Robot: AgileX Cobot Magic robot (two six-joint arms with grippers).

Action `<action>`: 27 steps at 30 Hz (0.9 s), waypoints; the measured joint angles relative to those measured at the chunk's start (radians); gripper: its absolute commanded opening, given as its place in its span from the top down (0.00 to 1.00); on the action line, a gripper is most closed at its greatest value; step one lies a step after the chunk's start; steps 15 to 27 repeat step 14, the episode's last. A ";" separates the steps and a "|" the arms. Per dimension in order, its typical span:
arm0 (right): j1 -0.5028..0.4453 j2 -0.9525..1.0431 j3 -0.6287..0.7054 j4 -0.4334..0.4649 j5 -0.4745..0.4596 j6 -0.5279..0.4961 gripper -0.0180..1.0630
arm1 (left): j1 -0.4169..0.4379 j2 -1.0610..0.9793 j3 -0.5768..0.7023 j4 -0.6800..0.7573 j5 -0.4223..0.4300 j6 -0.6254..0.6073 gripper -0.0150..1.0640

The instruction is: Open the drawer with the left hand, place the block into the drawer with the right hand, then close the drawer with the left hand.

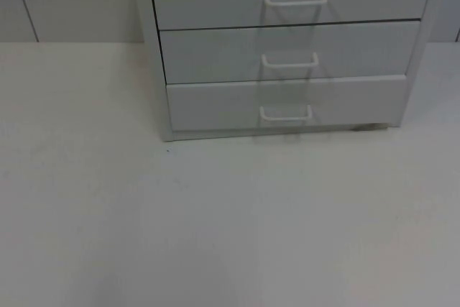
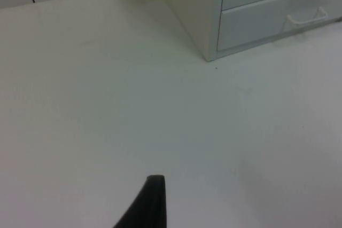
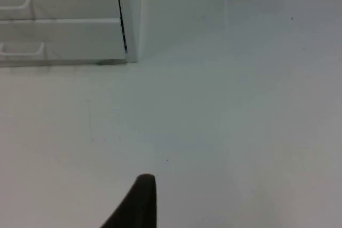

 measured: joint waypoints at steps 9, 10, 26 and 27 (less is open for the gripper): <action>0.000 0.000 0.000 0.000 0.000 0.000 0.01 | 0.137 0.000 0.000 0.004 0.000 0.000 0.01; 0.000 0.000 0.000 0.000 0.000 0.000 0.01 | 0.162 0.000 0.000 0.004 0.000 0.000 0.01; 0.000 0.000 0.000 0.000 0.000 0.000 0.01 | 0.232 0.000 0.000 0.006 0.000 0.000 0.01; 0.000 0.000 0.000 0.000 0.000 0.000 0.01 | 0.232 0.000 0.000 0.006 0.000 0.000 0.01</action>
